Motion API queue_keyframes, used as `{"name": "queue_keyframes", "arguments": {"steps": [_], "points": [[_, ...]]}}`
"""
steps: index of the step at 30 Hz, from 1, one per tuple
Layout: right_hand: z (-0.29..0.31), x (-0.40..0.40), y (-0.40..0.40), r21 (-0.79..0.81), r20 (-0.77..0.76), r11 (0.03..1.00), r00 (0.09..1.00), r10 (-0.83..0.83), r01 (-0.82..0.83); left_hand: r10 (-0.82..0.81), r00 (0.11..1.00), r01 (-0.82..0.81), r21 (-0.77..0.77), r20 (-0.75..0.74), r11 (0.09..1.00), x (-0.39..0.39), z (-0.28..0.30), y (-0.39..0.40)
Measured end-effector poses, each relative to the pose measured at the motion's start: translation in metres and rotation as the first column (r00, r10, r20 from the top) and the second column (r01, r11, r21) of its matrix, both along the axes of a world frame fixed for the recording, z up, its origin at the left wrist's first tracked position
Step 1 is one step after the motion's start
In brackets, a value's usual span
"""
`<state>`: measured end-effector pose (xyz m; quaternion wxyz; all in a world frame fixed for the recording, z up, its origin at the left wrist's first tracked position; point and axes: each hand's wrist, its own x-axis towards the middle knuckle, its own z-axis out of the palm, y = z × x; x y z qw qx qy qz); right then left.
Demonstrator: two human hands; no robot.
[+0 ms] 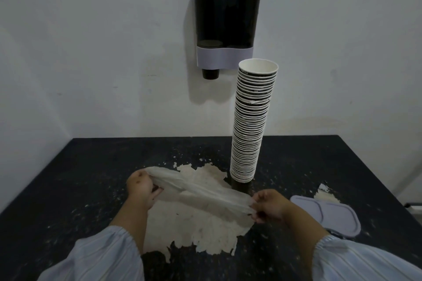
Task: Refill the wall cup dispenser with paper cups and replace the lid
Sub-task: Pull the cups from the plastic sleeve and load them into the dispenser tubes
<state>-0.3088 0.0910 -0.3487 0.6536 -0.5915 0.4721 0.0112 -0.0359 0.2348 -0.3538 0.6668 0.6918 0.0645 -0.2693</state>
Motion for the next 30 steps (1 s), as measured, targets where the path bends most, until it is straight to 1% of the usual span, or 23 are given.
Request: {"name": "queue_keyframes", "arguments": {"steps": [1, 3, 4, 5, 7, 11, 13, 15, 17, 18, 20, 21, 22, 24, 26, 28, 30], "points": [[-0.001, 0.0, 0.0, -0.036, -0.037, 0.999, 0.999, 0.004, -0.006, -0.016, 1.0, 0.016, 0.012, 0.001, 1.0, -0.001, 0.0, 0.0], [-0.006, 0.002, -0.001, -0.202, -0.158, 0.976, 0.986, 0.045, -0.076, -0.07, 0.997, 0.071, 0.03, -0.012, 0.997, -0.006, 0.002, -0.002], [-0.006, 0.005, 0.0, -0.298, -0.223, 0.944, 0.972, 0.079, -0.145, -0.103, 0.994, 0.104, 0.046, -0.02, 0.994, -0.01, 0.003, -0.002], [-0.005, 0.009, 0.001, -0.366, -0.252, 0.908, 0.961, 0.113, -0.203, -0.139, 0.99, 0.14, 0.069, -0.023, 0.988, -0.014, 0.005, -0.003], [-0.002, 0.021, 0.004, -0.414, -0.19, 0.873, 0.962, 0.195, -0.259, -0.209, 0.978, 0.21, 0.103, -0.021, 0.972, -0.022, 0.008, -0.005], [0.007, 0.049, 0.022, -0.416, -0.036, 0.848, 0.938, 0.345, -0.328, -0.3, 0.953, 0.302, 0.12, -0.03, 0.946, -0.032, 0.013, -0.011], [0.009, 0.062, 0.029, -0.443, -0.049, 0.813, 0.916, 0.399, -0.378, -0.343, 0.939, 0.345, 0.099, -0.04, 0.933, -0.037, 0.014, -0.014], [0.008, 0.072, 0.034, -0.53, -0.102, 0.74, 0.898, 0.429, -0.414, -0.385, 0.922, 0.386, 0.034, -0.043, 0.922, -0.039, 0.014, -0.015], [0.006, 0.078, 0.035, -0.627, -0.107, 0.687, 0.915, 0.39, -0.366, -0.397, 0.918, 0.396, -0.025, -0.022, 0.918, -0.04, 0.014, -0.016], [0.006, 0.08, 0.035, -0.657, -0.088, 0.683, 0.932, 0.351, -0.319, -0.402, 0.916, 0.402, 0.003, 0.013, 0.916, -0.04, 0.015, -0.016], [0.005, 0.082, 0.034, -0.663, -0.04, 0.714, 0.962, 0.269, -0.227, -0.451, 0.888, 0.439, 0.13, 0.091, 0.889, -0.043, 0.016, -0.012], [0.005, 0.082, 0.034, -0.648, -0.016, 0.739, 0.974, 0.228, -0.184, -0.49, 0.866, 0.468, 0.18, 0.1, 0.865, -0.046, 0.017, -0.011], [0.006, 0.082, 0.035, -0.624, 0.008, 0.769, 0.982, 0.189, -0.143, -0.529, 0.845, 0.506, 0.196, 0.085, 0.84, -0.048, 0.016, -0.009], [0.008, 0.082, 0.037, -0.564, 0.07, 0.823, 0.989, 0.131, -0.069, -0.598, 0.8, 0.583, 0.172, 0.051, 0.794, -0.053, 0.014, -0.008], [0.009, 0.083, 0.039, -0.522, 0.103, 0.852, 0.987, 0.123, -0.052, -0.634, 0.77, 0.619, 0.155, 0.073, 0.77, -0.056, 0.011, -0.009], [0.008, 0.084, 0.039, -0.492, 0.105, 0.868, 0.986, 0.127, -0.06, -0.614, 0.782, 0.603, 0.122, 0.106, 0.788, -0.057, 0.011, -0.012], [0.008, 0.083, 0.037, -0.477, 0.11, 0.876, 0.985, 0.133, -0.065, -0.561, 0.819, 0.553, 0.096, 0.122, 0.828, -0.056, 0.011, -0.014]]}}
